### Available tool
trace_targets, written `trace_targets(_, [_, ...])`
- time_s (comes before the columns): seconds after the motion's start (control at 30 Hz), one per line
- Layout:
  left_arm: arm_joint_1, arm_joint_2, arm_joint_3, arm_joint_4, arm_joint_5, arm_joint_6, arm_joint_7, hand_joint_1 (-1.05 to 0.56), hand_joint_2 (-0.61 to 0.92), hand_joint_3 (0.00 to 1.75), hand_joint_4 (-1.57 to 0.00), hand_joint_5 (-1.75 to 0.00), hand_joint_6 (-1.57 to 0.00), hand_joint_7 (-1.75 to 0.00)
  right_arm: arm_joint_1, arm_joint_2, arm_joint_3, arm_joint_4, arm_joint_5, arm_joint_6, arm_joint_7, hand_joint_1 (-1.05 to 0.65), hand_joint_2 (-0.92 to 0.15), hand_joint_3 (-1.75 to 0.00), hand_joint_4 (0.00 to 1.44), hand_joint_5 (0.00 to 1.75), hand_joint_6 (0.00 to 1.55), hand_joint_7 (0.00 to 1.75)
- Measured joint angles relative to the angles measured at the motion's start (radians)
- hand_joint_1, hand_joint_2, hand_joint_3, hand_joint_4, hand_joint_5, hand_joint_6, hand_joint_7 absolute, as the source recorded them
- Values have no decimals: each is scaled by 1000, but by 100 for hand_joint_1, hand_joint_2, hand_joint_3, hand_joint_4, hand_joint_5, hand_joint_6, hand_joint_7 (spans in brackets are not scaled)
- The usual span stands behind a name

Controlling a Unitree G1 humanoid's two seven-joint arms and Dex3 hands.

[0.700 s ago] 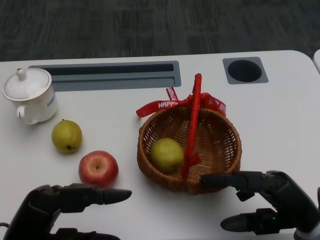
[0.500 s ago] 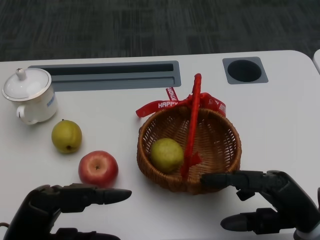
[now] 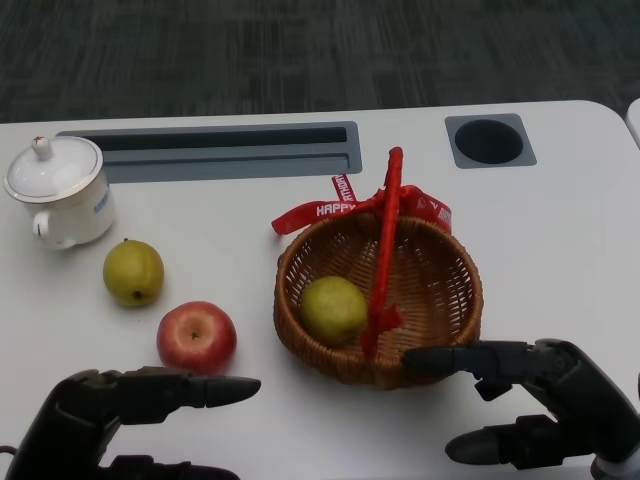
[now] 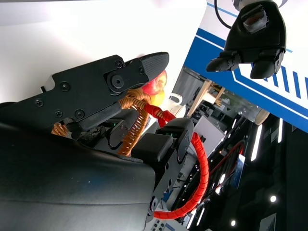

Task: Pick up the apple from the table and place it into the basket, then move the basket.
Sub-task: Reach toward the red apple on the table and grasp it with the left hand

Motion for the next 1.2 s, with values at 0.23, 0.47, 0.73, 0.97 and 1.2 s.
trace_targets(0.23, [-16,-9,54,1,99,-58,47,-56,71,0,-74,0,-68,0,0,-1,-1,-5,0,1,6,-51,-75,0,76,0,72,0])
trace_targets(0.47, [-147,7,206,107,418,-113,221,-74,69,0,-32,-1,-33,-1,0,0,-1,-7,1,11,12,-51,-76,0,77,0,72,0])
trace_targets(0.73, [-289,74,200,373,631,-102,421,-75,65,0,-36,-3,-36,-2,9,1,-3,-19,-3,15,14,-52,-77,0,77,0,72,0])
trace_targets(0.97, [-387,90,101,567,782,-59,613,-66,63,0,-40,-3,-38,-1,22,0,-5,-29,-5,17,13,-52,-78,0,77,0,72,0])
trace_targets(1.2, [-500,92,-23,788,852,-4,776,-62,65,1,-44,-3,-41,-1,30,-3,-5,-36,-4,18,13,-51,-78,0,77,0,72,0])
